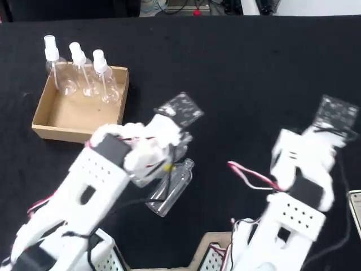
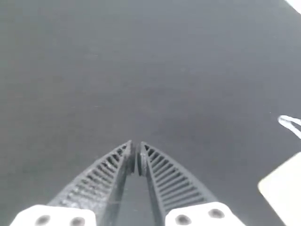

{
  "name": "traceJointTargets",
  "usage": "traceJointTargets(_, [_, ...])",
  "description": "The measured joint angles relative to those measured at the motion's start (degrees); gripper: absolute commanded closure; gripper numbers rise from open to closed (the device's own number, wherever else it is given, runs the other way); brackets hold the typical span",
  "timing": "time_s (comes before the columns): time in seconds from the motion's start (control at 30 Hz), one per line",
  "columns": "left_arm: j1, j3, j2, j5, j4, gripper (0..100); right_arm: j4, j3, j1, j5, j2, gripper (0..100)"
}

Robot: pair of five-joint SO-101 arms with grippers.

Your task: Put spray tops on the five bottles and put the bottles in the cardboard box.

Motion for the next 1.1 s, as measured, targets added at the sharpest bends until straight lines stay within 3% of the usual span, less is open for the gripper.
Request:
traceJointTargets(0.2, [6.8, -4.5, 9.8, 8.1, -11.3, 82, 0.1, 3.6, 8.4, 4.7, 0.0, 98.7])
traceJointTargets(0.33, [9.8, -9.1, 18.5, 12.1, -14.2, 82, 0.1, 4.7, 11.1, 7.4, 0.0, 98.7])
traceJointTargets(0.53, [11.9, -16.3, 31.2, 17.2, -14.5, 81, 0.1, 6.7, 13.3, 10.5, 0.0, 98.6])
traceJointTargets(0.73, [11.9, -20.1, 38.6, 20.0, -14.5, 67, 0.1, 8.3, 13.6, 11.5, 0.0, 98.6])
traceJointTargets(0.87, [11.9, -20.2, 39.0, 20.2, -14.3, 67, 0.1, 8.4, 13.6, 11.5, 0.0, 98.6])
traceJointTargets(1.1, [10.7, -28.1, 39.0, 20.2, -3.3, 67, 0.1, 8.4, 13.6, 11.5, 0.0, 98.6])
